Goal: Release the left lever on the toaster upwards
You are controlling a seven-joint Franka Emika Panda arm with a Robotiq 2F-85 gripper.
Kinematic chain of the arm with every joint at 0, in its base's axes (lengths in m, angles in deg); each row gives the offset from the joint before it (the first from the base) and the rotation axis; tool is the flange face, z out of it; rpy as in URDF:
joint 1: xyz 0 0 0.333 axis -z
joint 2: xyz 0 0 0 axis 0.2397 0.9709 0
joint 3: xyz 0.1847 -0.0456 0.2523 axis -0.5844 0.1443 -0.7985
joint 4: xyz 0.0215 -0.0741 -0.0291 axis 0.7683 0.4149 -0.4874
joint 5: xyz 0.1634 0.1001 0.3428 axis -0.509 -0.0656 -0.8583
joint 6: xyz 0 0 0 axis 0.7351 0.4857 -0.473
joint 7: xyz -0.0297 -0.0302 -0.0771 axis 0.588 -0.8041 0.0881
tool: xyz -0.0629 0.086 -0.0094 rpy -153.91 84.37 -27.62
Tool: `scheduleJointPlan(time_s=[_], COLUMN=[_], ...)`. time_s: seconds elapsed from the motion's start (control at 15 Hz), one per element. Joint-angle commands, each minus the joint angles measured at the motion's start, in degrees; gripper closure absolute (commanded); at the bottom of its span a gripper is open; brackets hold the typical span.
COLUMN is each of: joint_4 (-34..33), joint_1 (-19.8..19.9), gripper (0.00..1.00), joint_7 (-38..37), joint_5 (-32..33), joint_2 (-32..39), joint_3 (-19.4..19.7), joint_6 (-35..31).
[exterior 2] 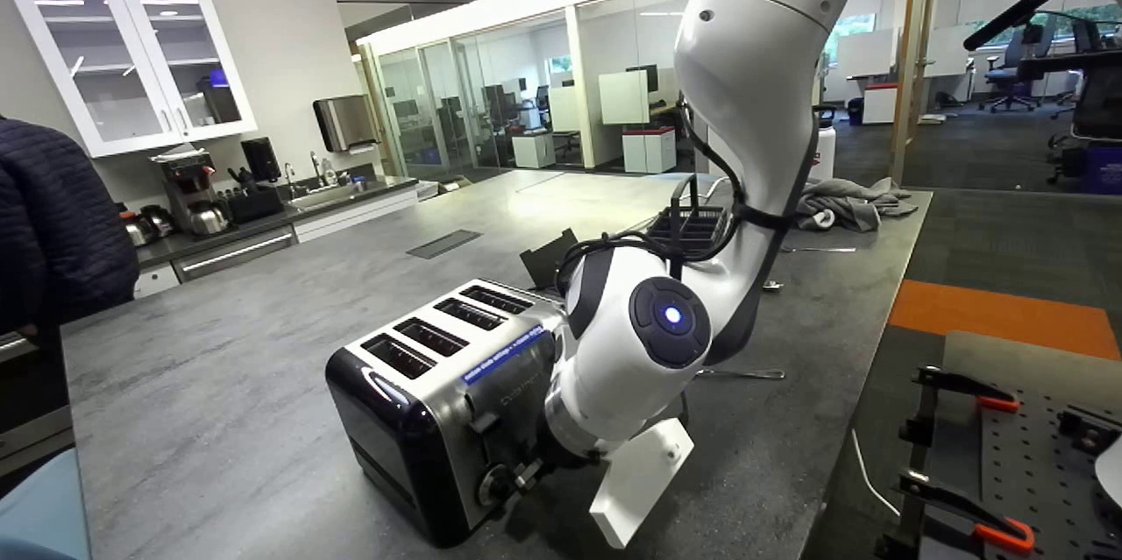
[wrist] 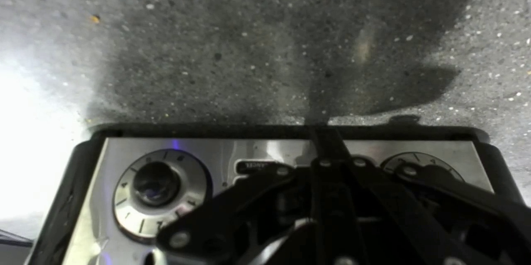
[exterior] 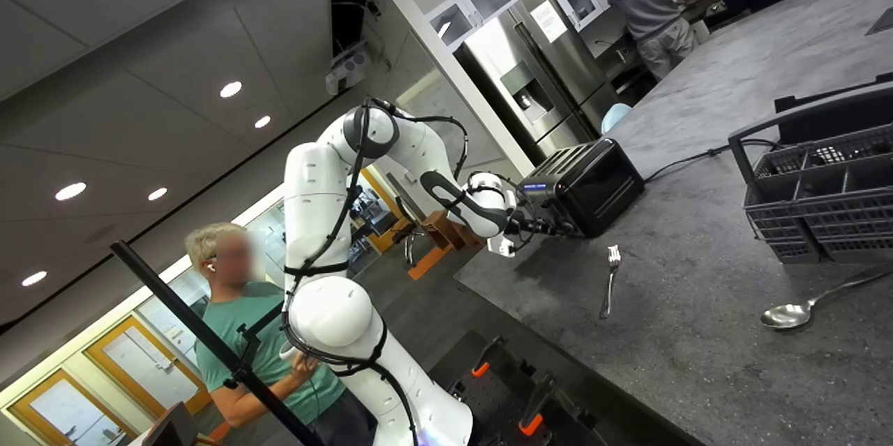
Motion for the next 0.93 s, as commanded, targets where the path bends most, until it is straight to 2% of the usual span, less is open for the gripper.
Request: scheduleJointPlan(time_s=[0.0, 0.2, 0.4, 0.53, 0.6, 0.87], joint_4=[-0.5, 2.1, 6.0, 9.1, 11.2, 18.0], joint_1=[-0.9, -1.2, -2.2, -2.5, 0.2, 0.6], gripper=[1.0, 1.0, 1.0, 1.0, 1.0, 1.0], joint_7=[-4.1, -0.5, 1.2, 4.5, 8.0, 15.3], joint_5=[3.0, -1.9, -3.6, -7.2, -9.4, -16.7], joint_2=[-0.5, -2.2, -6.6, -9.8, -11.6, -20.0], joint_3=[0.2, 0.0, -0.2, -0.4, -3.4, -5.4], joint_6=[3.3, 3.1, 4.1, 4.4, 5.4, 7.2])
